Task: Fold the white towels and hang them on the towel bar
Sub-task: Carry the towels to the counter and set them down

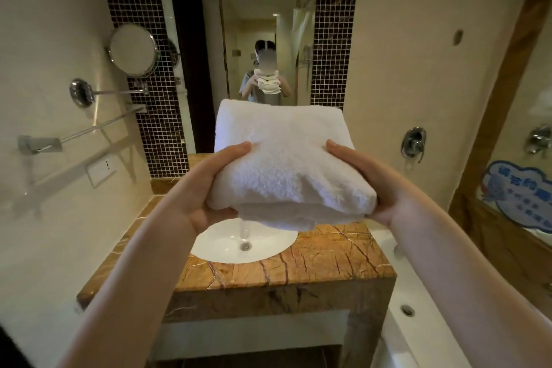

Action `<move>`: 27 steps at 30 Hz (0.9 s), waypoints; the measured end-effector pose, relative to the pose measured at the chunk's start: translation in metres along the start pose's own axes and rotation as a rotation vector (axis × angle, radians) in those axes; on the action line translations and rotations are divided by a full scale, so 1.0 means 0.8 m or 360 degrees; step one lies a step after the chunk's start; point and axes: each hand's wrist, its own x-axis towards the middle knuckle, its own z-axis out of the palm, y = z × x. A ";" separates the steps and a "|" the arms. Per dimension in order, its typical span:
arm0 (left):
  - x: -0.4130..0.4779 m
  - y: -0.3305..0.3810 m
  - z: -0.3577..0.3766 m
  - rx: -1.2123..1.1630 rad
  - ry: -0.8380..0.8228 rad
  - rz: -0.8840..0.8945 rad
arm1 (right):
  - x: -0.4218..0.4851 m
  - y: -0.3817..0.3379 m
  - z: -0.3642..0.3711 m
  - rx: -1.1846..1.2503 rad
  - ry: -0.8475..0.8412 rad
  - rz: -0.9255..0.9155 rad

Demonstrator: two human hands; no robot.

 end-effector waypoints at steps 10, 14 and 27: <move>0.108 0.023 -0.010 0.0003 -0.0205 -0.0045 | 0.100 -0.018 -0.022 0.0062 0.0161 -0.0029; 0.146 0.024 -0.009 0.0036 -0.0216 -0.0059 | 0.134 -0.021 -0.037 0.0029 0.0176 -0.0018; 0.284 0.022 0.019 0.0044 -0.0323 -0.0036 | 0.239 -0.046 -0.116 -0.0041 0.0194 -0.0094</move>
